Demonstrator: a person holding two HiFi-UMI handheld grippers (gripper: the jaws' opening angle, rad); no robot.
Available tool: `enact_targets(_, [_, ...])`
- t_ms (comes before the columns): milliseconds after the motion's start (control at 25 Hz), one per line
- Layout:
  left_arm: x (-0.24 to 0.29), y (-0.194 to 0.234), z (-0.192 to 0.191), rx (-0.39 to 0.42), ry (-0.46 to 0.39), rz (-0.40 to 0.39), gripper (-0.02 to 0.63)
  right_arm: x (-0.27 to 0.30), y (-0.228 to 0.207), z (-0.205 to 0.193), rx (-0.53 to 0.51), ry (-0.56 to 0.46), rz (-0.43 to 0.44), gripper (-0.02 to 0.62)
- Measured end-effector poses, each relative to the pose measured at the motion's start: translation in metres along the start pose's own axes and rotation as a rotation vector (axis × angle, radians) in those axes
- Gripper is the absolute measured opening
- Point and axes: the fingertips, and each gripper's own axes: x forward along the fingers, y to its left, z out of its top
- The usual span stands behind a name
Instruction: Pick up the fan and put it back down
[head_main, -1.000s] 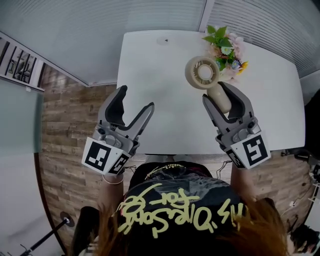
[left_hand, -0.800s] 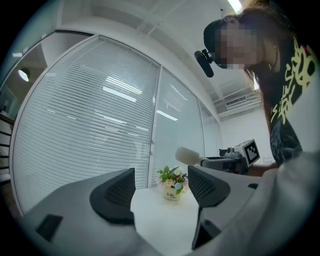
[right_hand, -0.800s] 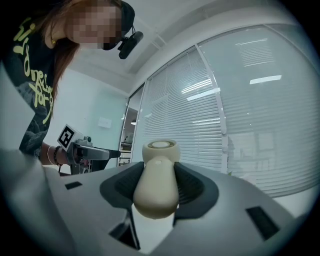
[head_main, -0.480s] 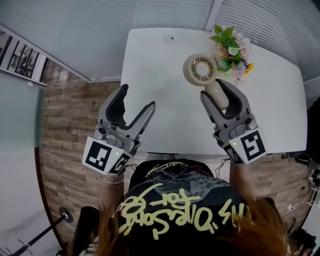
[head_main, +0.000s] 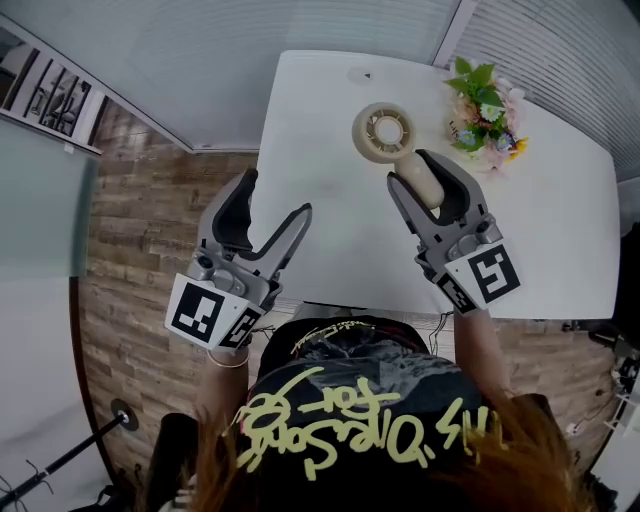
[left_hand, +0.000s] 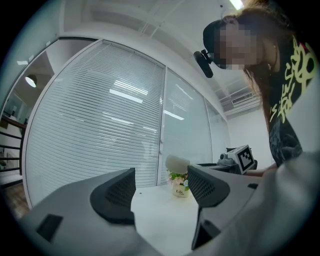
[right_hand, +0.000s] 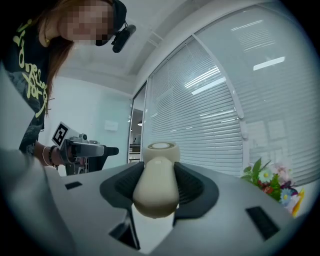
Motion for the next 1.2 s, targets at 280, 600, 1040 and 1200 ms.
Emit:
enact_targets(280, [-0.01,0.008,-0.001,-0.001,0.004,0.024,0.314,0.024,0.014,-0.016,0.005,0.034,0.046,0.192])
enact_targets(600, [-0.018,0.014,-0.003,0.0,0.013,0.04,0.314,0.042,0.028,-0.038,0.01,0.086,0.082,0.192])
enact_targets(1040, [-0.025,0.016,-0.008,-0.009,0.025,0.056,0.314,0.055,0.038,-0.087,0.006,0.175,0.113,0.192])
enact_targets(1200, [-0.029,0.018,-0.011,-0.015,0.032,0.064,0.314,0.061,0.043,-0.106,0.014,0.217,0.126,0.192])
